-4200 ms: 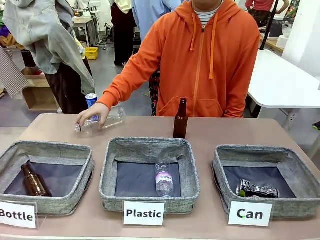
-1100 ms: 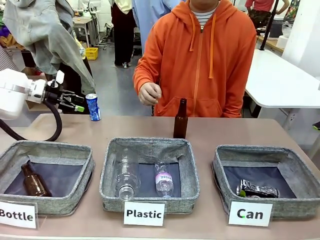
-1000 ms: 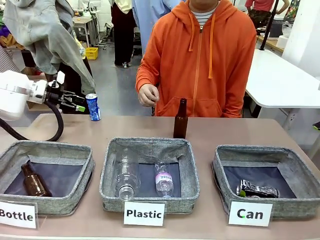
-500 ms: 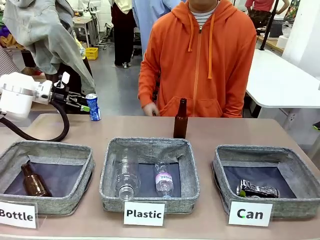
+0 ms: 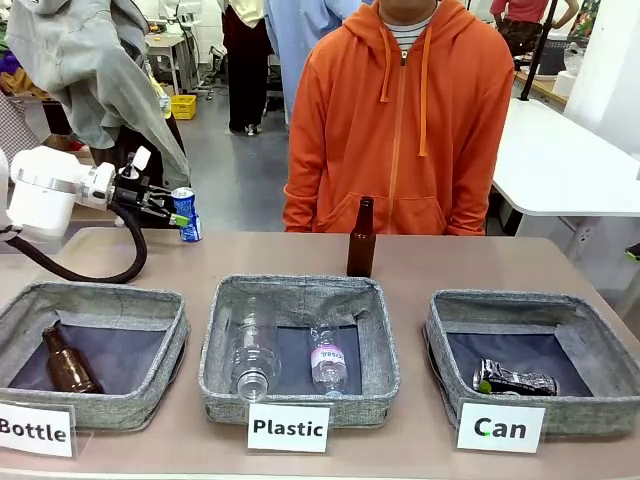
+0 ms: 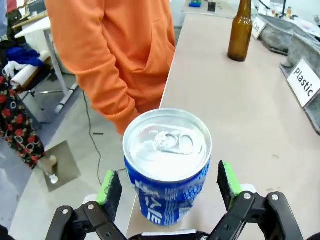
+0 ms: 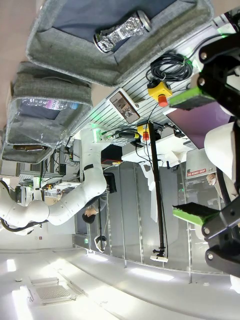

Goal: Sort the can waste into the basket.
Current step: Pick up the can waste from the table and place it in the right Fabric basket.

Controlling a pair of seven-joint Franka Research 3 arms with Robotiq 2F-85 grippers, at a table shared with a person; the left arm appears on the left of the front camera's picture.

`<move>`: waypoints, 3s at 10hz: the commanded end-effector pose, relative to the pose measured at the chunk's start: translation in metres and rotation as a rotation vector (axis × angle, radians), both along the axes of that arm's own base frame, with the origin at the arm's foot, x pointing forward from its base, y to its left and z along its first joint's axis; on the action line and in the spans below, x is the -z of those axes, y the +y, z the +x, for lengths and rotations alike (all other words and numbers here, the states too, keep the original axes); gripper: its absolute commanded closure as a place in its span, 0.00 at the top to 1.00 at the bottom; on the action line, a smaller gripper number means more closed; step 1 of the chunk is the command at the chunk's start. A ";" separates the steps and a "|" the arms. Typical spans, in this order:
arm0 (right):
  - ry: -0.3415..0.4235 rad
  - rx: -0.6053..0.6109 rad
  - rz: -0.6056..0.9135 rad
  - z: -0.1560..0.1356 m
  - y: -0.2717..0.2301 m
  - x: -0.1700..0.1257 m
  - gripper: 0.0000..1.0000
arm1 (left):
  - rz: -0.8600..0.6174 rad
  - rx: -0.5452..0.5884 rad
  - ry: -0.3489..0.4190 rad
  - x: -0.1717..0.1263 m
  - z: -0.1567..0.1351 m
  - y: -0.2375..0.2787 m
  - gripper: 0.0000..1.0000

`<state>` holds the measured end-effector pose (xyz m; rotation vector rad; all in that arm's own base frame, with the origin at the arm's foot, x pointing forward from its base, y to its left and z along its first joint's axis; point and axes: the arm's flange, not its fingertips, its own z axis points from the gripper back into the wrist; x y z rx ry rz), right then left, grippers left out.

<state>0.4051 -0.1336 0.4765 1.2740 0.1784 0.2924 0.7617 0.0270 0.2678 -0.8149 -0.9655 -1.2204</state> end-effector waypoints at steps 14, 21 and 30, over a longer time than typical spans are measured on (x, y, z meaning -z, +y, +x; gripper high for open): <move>-0.023 -0.001 -0.002 -0.003 0.002 0.002 1.00 | 0.198 0.190 0.025 -0.229 -0.268 0.078 0.00; -0.023 -0.001 -0.002 -0.003 0.002 0.002 1.00 | 0.343 0.316 0.050 -0.205 -0.376 0.074 0.00; 0.114 -0.124 -0.413 -0.060 -0.020 -0.007 1.00 | 0.582 0.321 -0.039 -0.253 -0.331 -0.160 0.44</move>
